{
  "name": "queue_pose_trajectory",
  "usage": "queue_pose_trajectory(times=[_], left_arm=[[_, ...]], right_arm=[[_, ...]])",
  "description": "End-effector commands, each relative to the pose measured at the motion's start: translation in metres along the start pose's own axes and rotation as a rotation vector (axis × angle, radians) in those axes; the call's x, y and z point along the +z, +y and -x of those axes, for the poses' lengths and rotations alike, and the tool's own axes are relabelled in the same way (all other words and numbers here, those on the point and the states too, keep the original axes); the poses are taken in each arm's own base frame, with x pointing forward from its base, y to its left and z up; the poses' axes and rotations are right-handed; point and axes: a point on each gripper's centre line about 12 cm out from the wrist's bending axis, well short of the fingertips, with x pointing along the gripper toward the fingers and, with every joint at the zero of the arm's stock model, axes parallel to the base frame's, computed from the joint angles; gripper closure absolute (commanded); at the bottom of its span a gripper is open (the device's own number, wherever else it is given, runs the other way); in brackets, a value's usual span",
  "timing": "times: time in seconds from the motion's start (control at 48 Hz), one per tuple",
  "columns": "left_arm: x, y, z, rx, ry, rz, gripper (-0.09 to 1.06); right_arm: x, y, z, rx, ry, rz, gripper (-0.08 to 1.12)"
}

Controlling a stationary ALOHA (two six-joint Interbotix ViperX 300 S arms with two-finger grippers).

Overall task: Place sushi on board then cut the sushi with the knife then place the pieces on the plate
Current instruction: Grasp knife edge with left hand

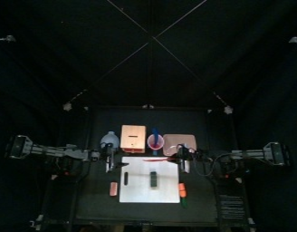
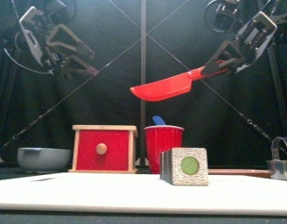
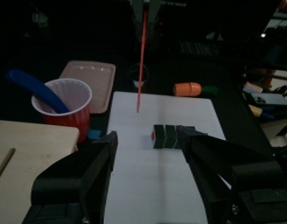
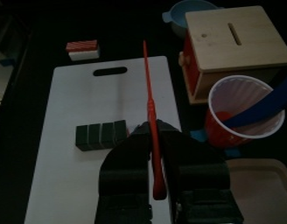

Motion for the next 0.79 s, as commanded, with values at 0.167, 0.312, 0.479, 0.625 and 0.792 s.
queue_pose_trajectory(times=[0.167,0.312,0.479,0.625,0.792], left_arm=[[0.016,-0.008,-0.037,-0.013,0.19,0.005,0.08],[0.008,-0.014,-0.056,-0.024,0.324,-0.01,0.08],[0.0,-0.015,-0.074,-0.024,0.398,-0.028,0.08],[-0.003,-0.016,-0.086,-0.024,0.412,-0.034,0.08],[-0.006,-0.016,-0.096,-0.025,0.399,-0.065,0.08]], right_arm=[[0.001,0.009,-0.009,0.013,-0.036,-0.025,0.71],[-0.006,0.014,-0.023,0.026,0.008,-0.015,0.71],[-0.01,0.019,-0.036,0.036,0.044,-0.005,0.71],[-0.009,0.022,-0.041,0.041,0.048,0.002,0.71],[-0.006,0.021,-0.042,0.035,0.023,0.005,0.71]])
